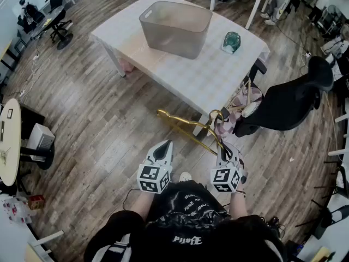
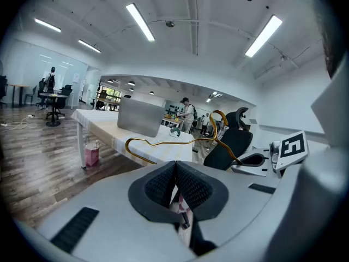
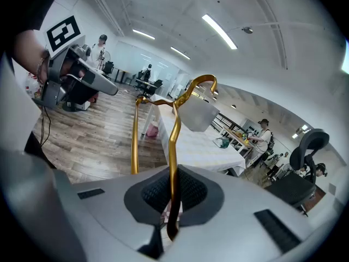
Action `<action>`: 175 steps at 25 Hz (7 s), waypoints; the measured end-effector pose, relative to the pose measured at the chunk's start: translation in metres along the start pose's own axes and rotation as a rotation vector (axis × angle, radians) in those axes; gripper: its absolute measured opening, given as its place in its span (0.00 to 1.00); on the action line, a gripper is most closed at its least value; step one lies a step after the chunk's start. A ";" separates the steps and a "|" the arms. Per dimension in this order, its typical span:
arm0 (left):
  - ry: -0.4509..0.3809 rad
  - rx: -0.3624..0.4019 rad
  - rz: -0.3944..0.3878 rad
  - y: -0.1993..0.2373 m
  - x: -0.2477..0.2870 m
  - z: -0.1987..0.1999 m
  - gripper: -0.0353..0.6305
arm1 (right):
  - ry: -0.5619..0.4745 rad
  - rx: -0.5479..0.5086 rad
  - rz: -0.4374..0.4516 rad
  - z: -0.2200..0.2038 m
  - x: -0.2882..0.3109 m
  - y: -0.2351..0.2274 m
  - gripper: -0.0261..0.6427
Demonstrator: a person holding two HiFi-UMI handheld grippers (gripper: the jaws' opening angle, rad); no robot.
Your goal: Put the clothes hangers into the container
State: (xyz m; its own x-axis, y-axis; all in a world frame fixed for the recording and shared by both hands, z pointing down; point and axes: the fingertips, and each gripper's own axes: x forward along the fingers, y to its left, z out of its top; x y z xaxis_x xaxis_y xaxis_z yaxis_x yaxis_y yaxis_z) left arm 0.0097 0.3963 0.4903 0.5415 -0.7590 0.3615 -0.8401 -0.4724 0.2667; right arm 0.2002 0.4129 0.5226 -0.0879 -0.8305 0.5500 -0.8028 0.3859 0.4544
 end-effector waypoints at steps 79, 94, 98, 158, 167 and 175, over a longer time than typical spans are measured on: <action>-0.051 0.017 0.090 0.284 0.249 0.180 0.08 | -0.176 -0.022 0.213 0.258 0.310 -0.100 0.06; -0.062 0.015 0.146 0.325 0.329 0.231 0.08 | -0.308 -0.053 0.302 0.342 0.372 -0.181 0.05; -0.051 0.014 0.138 0.327 0.341 0.232 0.08 | -0.323 -0.102 0.280 0.357 0.386 -0.213 0.05; 0.017 -0.018 0.078 0.363 0.389 0.233 0.08 | 0.038 -0.458 0.340 0.402 0.571 -0.294 0.05; 0.014 -0.029 0.057 0.382 0.387 0.239 0.08 | 0.117 -0.565 0.359 0.411 0.590 -0.267 0.05; 0.008 -0.048 0.077 0.398 0.386 0.238 0.08 | 0.162 -0.624 0.373 0.410 0.615 -0.252 0.05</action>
State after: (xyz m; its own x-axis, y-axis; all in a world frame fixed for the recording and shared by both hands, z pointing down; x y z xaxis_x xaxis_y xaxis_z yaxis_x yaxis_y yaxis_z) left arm -0.1233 -0.1914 0.5230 0.4755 -0.7888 0.3894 -0.8770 -0.3905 0.2799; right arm 0.1065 -0.3599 0.4592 -0.1621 -0.5487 0.8202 -0.2483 0.8271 0.5042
